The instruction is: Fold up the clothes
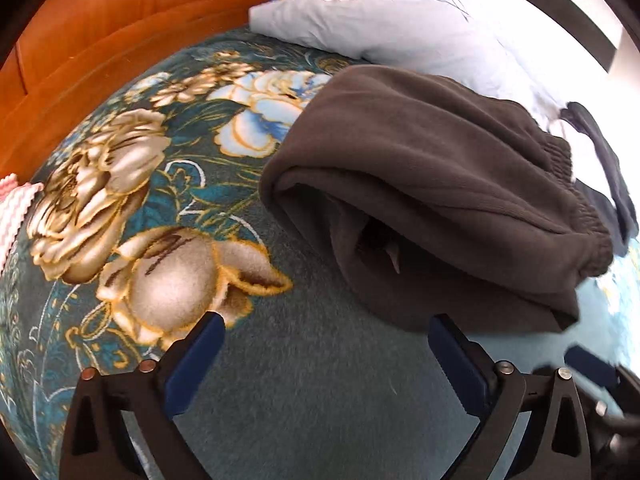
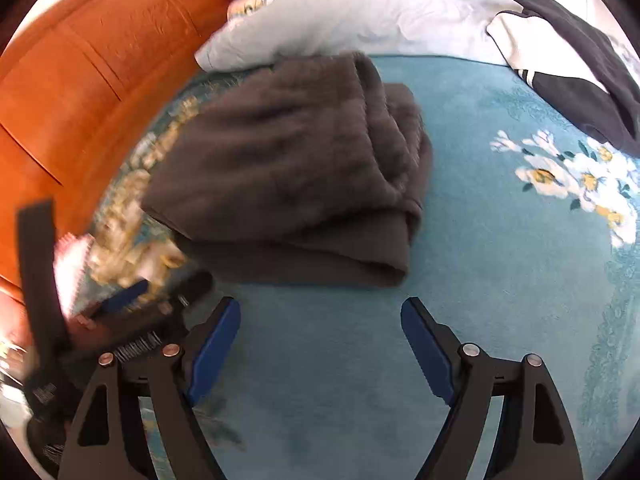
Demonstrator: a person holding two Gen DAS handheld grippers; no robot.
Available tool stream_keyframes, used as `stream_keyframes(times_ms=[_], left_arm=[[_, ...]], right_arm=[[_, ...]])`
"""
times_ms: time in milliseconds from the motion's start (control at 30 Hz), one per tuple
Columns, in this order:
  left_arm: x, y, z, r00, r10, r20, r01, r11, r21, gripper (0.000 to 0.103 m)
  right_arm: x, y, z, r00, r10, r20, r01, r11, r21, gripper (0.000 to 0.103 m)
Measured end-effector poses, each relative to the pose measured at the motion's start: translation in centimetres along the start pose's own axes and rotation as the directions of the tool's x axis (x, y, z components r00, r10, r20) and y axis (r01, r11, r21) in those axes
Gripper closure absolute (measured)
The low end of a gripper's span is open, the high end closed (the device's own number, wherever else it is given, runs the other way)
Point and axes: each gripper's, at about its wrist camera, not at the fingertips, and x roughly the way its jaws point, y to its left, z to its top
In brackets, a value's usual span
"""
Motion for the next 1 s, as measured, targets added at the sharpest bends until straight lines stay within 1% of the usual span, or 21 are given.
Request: stream_keyframes(times_ms=[67, 167, 267, 367, 567, 767, 900, 967, 1000], left_arm=[[0.2, -0.1, -0.4, 1.000, -0.010, 0.025, 0.011, 1.000, -0.021, 0.000], [0.6, -0.6, -1.0, 0.998, 0.020, 0.064, -0.020, 1.000, 0.001, 0.000], [0.9, -1.0, -1.0, 0.996, 0.046, 0.070, -0.048, 0.999, 0.017, 0.000], [1.1, -1.0, -0.9, 0.997, 0.047, 0.061, -0.048, 0.999, 0.015, 0.000], [1.4, -1.1, -0.7, 0.996, 0.069, 0.059, -0.071, 0.997, 0.020, 0.000], [1.5, -1.2, -0.8, 0.994, 0.082, 0.068, -0.082, 0.997, 0.006, 0.000], [1.5, -1.6, -0.9, 0.992, 0.105, 0.077, -0.104, 0.995, -0.006, 0.000], [1.5, -1.6, -0.9, 0.991, 0.107, 0.076, -0.106, 0.994, -0.014, 0.000], [1.5, -1.6, -1.0, 0.992, 0.105, 0.076, -0.104, 0.994, -0.017, 0.000]], right_arm=[[0.6, -0.2, -0.5, 1.000, -0.010, -0.007, 0.010, 1.000, -0.011, 0.019], [0.8, 0.0, -1.0, 0.999, -0.039, 0.020, 0.040, 0.997, -0.060, 0.019], [0.7, 0.4, -1.1, 0.997, -0.041, 0.059, 0.046, 0.995, -0.089, 0.019], [0.4, 0.5, -1.1, 0.993, -0.058, 0.107, 0.069, 0.992, -0.110, 0.019], [0.6, -0.1, -1.0, 0.990, -0.071, 0.121, 0.082, 0.992, -0.093, 0.019], [1.4, -0.7, -1.1, 0.990, -0.060, 0.125, 0.068, 0.996, -0.063, 0.019], [1.6, -0.2, -1.3, 0.987, -0.088, 0.137, 0.103, 0.989, -0.109, 0.019], [1.8, -0.1, -1.3, 0.986, -0.102, 0.131, 0.119, 0.985, -0.126, 0.019], [2.0, -0.1, -1.3, 0.987, -0.103, 0.127, 0.120, 0.984, -0.132, 0.017]])
